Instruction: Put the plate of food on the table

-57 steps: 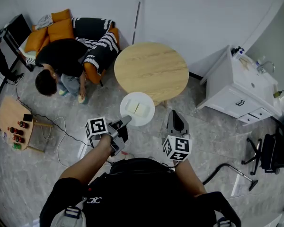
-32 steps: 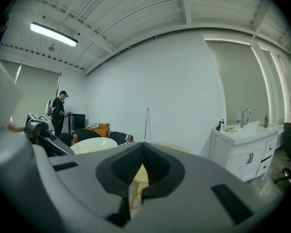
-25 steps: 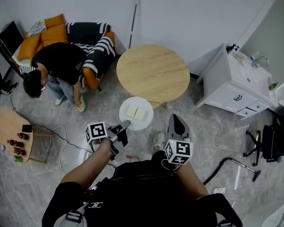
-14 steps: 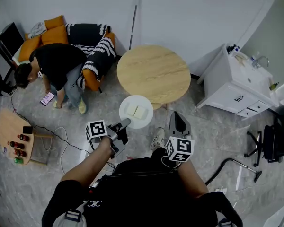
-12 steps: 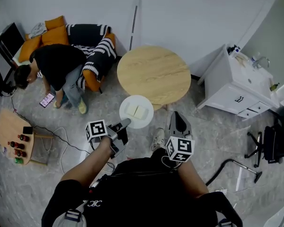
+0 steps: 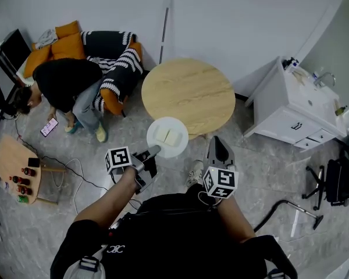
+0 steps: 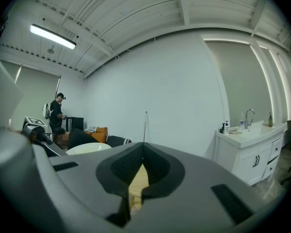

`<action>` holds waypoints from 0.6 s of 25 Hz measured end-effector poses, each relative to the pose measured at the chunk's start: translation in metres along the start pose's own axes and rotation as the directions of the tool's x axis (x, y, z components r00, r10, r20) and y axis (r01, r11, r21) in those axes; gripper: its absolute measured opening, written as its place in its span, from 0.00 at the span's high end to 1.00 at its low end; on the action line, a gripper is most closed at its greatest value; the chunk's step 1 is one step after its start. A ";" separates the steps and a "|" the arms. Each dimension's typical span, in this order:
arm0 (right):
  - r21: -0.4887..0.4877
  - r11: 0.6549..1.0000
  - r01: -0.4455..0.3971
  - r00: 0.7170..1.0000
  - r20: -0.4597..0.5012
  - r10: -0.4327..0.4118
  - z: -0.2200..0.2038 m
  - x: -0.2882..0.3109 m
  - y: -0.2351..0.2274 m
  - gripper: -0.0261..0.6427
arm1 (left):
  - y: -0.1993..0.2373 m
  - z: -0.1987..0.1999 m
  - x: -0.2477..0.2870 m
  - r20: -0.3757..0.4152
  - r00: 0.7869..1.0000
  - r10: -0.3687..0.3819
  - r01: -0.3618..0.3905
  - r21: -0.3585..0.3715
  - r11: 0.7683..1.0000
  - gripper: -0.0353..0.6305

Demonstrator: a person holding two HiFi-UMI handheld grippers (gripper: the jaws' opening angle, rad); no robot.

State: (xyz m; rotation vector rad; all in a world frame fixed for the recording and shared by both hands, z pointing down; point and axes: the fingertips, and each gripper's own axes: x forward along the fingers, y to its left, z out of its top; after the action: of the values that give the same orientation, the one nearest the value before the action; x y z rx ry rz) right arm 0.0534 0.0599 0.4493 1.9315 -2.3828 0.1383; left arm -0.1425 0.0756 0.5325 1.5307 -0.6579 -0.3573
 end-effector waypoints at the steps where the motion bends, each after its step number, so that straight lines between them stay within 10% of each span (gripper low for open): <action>1: 0.002 1.000 -0.003 1.000 -0.001 0.003 0.000 0.004 -0.003 0.95 | 0.000 0.001 0.004 0.001 1.000 -0.001 0.001 0.000 1.000 0.92; 15: 0.028 1.000 -0.012 1.000 -0.008 0.013 -0.001 0.056 -0.047 0.95 | -0.008 0.026 0.068 -0.011 1.000 -0.011 0.011 0.012 1.000 0.92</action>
State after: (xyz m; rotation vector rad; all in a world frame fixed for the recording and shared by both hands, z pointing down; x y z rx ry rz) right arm 0.0883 -0.0042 0.4573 1.9242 -2.4010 0.1801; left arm -0.1029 0.0139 0.5339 1.5477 -0.6447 -0.3541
